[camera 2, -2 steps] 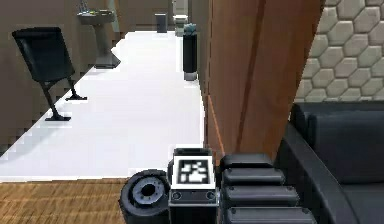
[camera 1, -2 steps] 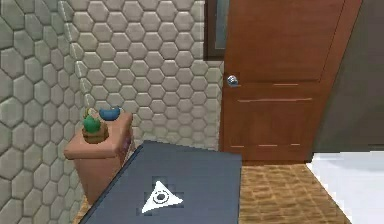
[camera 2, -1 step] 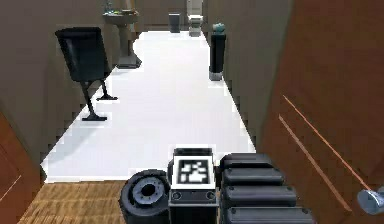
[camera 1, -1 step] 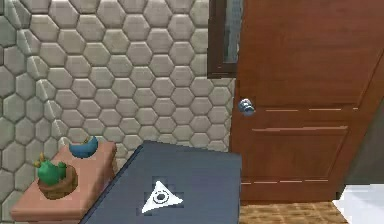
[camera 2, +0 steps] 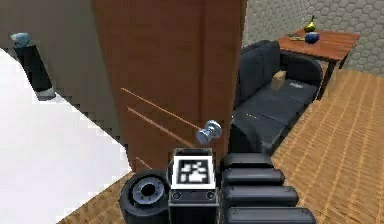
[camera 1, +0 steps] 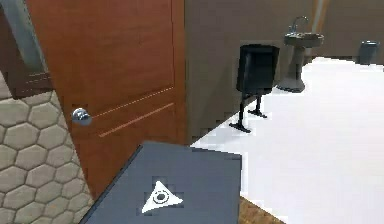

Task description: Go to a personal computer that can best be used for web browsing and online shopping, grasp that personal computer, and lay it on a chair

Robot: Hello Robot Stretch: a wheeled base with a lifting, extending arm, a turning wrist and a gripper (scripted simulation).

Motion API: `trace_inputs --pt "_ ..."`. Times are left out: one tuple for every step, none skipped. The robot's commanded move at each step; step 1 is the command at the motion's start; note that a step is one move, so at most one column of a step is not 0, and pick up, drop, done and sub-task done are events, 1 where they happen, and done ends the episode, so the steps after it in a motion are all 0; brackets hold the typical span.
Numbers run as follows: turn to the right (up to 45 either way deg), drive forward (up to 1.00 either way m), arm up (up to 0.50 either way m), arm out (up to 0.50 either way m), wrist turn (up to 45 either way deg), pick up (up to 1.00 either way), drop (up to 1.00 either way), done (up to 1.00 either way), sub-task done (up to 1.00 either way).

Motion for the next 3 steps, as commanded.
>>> trace_inputs --pt "36.0 0.0 0.0 0.0 0.0 0.0 0.0 0.0 0.0" --pt "0.0 1.0 0.0 0.0 0.0 0.0 0.0 0.0 0.0" --pt "0.0 1.0 0.0 0.0 0.0 0.0 0.0 0.0 0.0"
